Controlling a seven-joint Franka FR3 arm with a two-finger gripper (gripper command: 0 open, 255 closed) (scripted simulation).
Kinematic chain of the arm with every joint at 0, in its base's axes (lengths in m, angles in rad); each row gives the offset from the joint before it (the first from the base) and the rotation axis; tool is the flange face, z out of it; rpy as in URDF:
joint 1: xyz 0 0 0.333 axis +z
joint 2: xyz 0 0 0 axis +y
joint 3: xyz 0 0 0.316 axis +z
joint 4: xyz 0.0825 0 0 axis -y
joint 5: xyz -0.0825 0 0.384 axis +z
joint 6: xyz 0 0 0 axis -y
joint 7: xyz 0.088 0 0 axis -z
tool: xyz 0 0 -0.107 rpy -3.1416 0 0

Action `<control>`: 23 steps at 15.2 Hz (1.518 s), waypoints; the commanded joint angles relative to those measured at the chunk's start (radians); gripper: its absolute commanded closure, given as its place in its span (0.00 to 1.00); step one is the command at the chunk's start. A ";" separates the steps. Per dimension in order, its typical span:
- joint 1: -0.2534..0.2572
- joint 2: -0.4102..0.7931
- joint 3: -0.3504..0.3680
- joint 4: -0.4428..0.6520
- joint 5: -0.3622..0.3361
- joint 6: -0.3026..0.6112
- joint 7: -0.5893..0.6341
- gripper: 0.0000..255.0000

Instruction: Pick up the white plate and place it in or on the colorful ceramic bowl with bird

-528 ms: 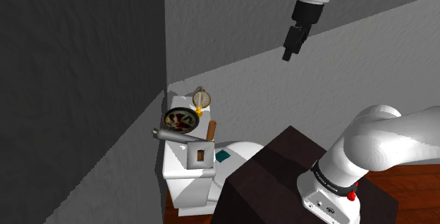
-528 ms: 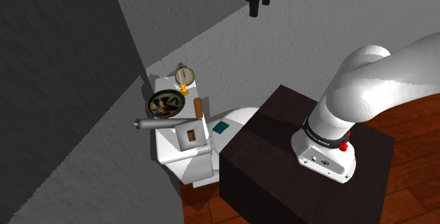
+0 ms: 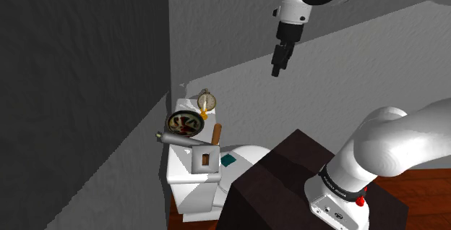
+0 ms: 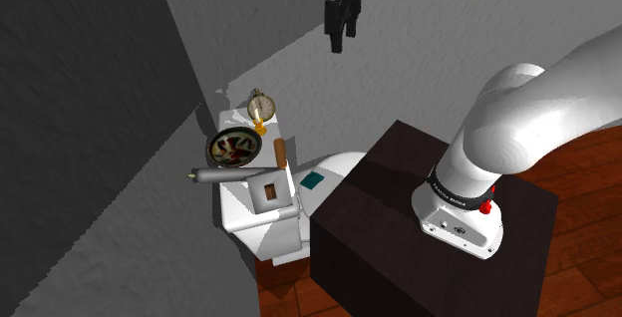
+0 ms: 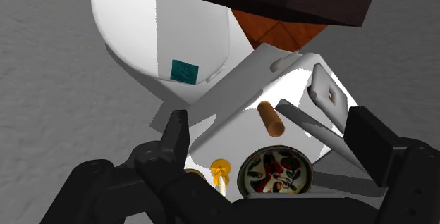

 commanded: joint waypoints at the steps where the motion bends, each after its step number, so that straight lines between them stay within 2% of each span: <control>1: 0.016 0.063 -0.002 -0.010 0.018 0.048 -0.024 0.00; 12: 0.095 0.443 0.010 0.021 0.127 0.250 -0.177 0.00; 23: 0.155 0.844 0.077 0.161 0.235 0.365 -0.326 0.00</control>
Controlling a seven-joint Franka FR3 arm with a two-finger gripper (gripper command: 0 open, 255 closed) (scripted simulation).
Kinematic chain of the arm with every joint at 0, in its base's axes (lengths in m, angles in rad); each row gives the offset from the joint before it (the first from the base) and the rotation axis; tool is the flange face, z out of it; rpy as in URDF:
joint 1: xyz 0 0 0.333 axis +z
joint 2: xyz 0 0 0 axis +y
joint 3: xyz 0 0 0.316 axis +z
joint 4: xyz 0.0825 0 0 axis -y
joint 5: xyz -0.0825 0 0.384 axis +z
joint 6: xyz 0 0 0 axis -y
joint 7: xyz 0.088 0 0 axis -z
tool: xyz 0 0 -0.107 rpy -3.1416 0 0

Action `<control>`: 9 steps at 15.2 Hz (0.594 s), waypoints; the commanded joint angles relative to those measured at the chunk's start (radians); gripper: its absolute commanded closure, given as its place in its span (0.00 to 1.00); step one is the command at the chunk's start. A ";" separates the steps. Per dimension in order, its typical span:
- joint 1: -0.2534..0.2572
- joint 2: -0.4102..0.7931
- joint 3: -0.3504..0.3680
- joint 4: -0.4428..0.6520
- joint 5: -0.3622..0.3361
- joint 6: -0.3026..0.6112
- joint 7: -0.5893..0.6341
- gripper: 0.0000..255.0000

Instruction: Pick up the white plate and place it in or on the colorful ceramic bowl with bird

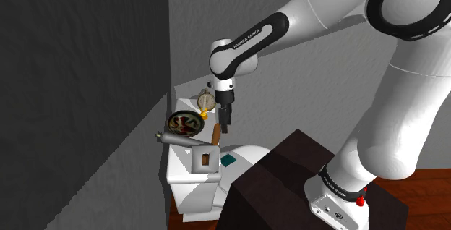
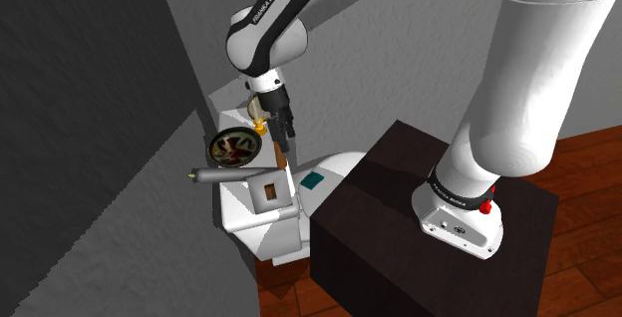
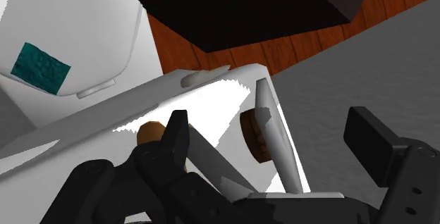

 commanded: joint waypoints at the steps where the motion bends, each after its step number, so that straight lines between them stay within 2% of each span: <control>1: 0.008 0.079 0.015 0.035 0.015 0.017 -0.027 0.00; 4: 0.020 0.176 0.038 0.084 0.031 0.030 -0.056 0.00; 9: 0.028 0.202 0.046 0.046 0.044 0.095 -0.063 0.00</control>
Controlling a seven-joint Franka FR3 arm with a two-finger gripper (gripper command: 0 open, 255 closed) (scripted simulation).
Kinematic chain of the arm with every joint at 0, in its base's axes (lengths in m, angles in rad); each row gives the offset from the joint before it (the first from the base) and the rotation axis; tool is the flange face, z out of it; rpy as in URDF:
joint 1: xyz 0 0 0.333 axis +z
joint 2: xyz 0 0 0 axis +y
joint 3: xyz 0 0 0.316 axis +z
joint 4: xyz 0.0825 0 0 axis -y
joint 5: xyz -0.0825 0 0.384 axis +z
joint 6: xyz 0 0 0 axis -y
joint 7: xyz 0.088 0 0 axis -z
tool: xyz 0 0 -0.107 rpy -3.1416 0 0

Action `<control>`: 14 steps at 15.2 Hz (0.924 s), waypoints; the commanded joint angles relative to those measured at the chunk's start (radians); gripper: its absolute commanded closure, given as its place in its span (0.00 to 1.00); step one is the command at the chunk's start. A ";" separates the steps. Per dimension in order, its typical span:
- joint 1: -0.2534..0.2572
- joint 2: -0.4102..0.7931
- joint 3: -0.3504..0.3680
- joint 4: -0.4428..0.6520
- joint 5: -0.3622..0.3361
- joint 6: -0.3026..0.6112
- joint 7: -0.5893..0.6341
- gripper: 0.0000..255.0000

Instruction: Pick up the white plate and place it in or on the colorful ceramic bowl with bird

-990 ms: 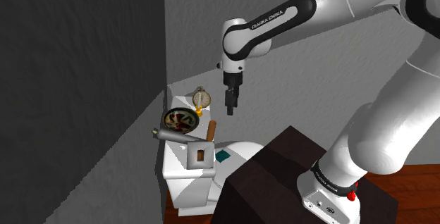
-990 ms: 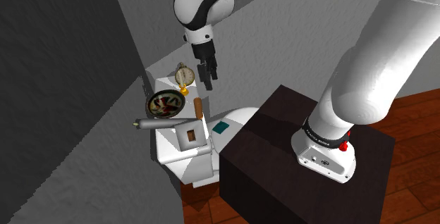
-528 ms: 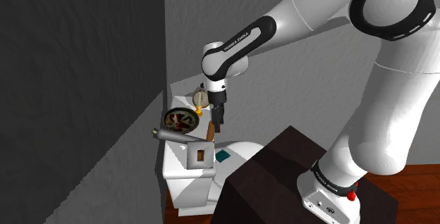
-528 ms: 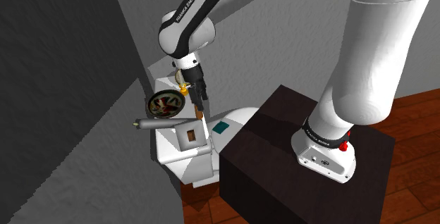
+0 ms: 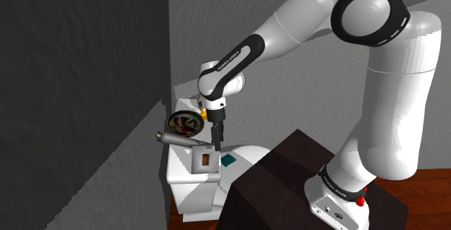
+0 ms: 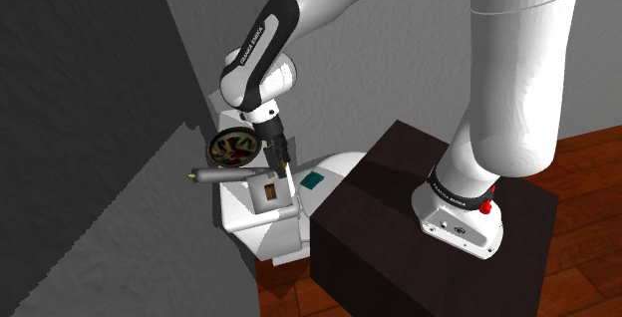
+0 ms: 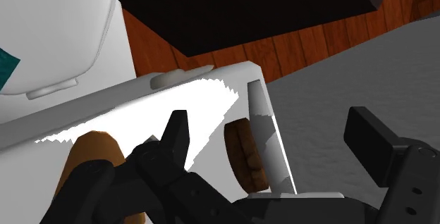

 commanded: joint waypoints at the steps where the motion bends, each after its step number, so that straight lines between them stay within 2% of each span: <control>1: 0.005 0.014 0.004 -0.013 0.006 0.026 -0.002 0.00; 10: 0.007 0.023 0.007 -0.024 0.010 0.047 -0.004 0.00; 11: 0.007 0.023 0.007 -0.024 0.010 0.047 -0.004 1.00; 14: 0.007 0.024 0.007 -0.023 0.010 0.047 -0.004 1.00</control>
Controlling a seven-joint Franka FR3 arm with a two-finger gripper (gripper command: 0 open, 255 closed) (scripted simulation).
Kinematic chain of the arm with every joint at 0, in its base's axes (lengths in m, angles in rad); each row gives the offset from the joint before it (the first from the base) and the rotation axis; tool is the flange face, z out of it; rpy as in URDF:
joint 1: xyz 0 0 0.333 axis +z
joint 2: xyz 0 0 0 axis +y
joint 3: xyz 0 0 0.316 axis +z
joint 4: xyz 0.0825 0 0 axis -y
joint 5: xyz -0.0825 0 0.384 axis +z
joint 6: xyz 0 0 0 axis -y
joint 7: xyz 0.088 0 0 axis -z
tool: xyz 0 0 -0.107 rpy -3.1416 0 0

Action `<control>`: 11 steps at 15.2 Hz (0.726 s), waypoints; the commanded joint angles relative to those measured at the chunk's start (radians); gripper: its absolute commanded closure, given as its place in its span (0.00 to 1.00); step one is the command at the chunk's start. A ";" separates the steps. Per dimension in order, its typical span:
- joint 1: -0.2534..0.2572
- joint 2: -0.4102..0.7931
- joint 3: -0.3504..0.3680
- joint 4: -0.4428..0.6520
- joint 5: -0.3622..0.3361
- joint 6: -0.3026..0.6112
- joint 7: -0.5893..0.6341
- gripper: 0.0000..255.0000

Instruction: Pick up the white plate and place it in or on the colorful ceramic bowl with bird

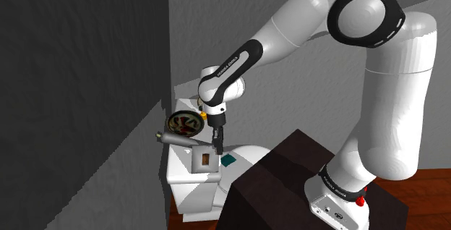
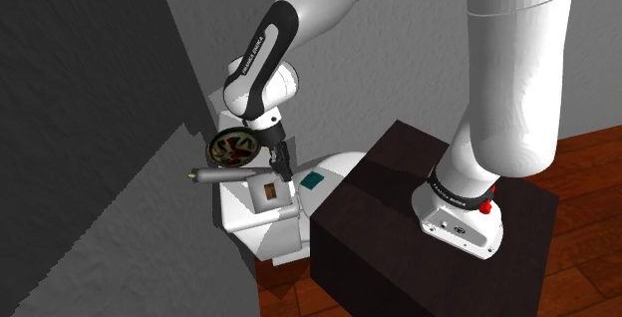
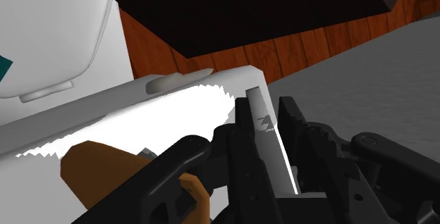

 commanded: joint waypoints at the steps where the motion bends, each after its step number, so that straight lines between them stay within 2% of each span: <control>1: 0.000 0.001 0.001 -0.001 0.000 0.000 0.000 1.00; 6: 0.001 0.001 0.001 -0.001 0.000 0.000 0.000 1.00; 11: -0.001 -0.061 0.001 -0.010 -0.003 -0.052 0.013 1.00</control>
